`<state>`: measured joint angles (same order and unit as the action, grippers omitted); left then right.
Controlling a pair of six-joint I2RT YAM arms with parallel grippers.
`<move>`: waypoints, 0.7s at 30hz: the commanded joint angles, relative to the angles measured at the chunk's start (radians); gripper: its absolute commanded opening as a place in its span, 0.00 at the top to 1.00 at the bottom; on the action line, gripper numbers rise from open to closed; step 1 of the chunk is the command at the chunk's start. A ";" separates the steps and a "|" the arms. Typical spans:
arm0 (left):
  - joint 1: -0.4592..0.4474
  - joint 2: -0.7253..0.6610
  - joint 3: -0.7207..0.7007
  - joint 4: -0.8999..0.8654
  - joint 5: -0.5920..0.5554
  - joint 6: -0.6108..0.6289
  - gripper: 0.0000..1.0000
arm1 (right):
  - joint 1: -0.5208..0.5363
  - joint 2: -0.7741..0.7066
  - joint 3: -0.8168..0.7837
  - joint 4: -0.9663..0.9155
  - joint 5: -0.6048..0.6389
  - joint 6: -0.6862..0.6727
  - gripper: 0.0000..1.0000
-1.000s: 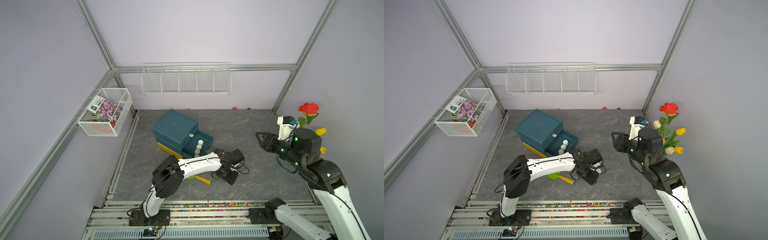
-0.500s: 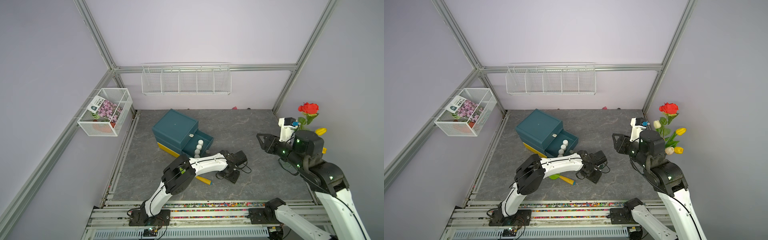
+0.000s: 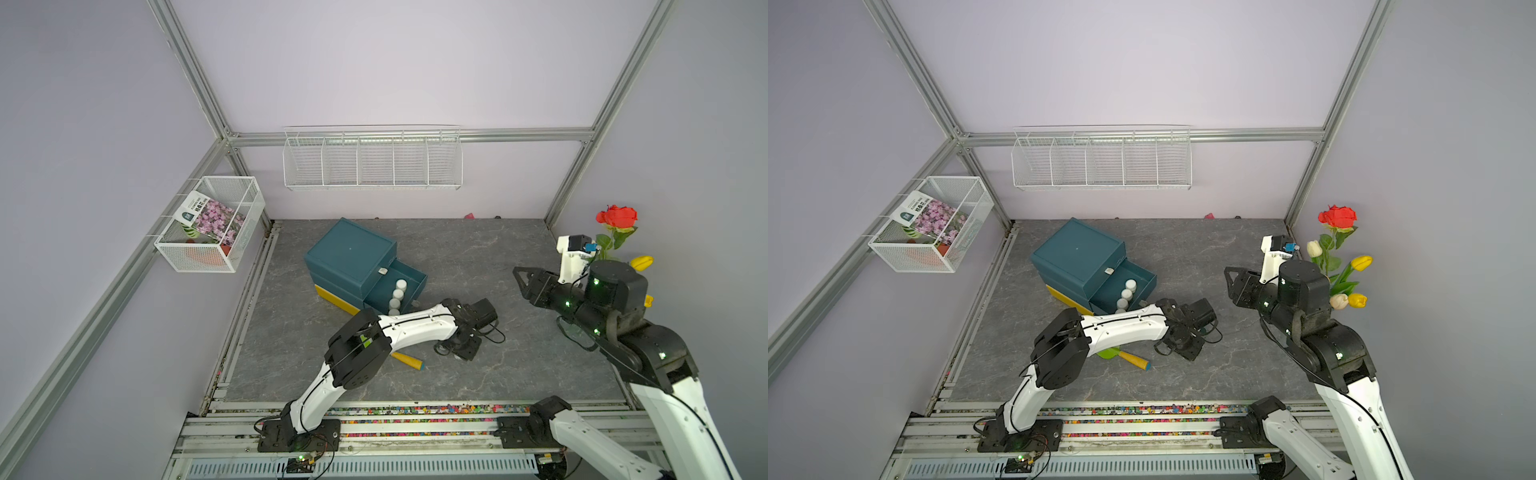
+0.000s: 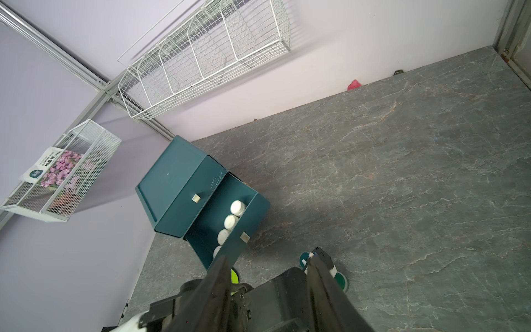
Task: Put the paint cans in the drawer according to color
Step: Pick up the paint can at the center of the board, then place the paint can in the drawer.
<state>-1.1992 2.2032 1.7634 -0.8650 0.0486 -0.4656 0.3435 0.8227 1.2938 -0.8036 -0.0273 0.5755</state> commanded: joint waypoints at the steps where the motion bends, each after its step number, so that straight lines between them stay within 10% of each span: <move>1: -0.005 -0.065 0.003 -0.048 -0.026 0.016 0.82 | -0.003 0.005 -0.009 0.020 -0.010 -0.006 0.54; 10: 0.009 -0.179 0.242 -0.320 -0.200 0.021 0.82 | -0.003 0.010 0.000 0.027 0.003 -0.006 0.54; 21: 0.269 -0.193 0.454 -0.417 -0.314 0.143 0.82 | -0.003 0.015 -0.017 0.065 -0.008 0.007 0.54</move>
<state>-0.9718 1.9858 2.2051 -1.2312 -0.2123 -0.3817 0.3435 0.8337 1.2922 -0.7815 -0.0299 0.5766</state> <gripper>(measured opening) 0.348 0.462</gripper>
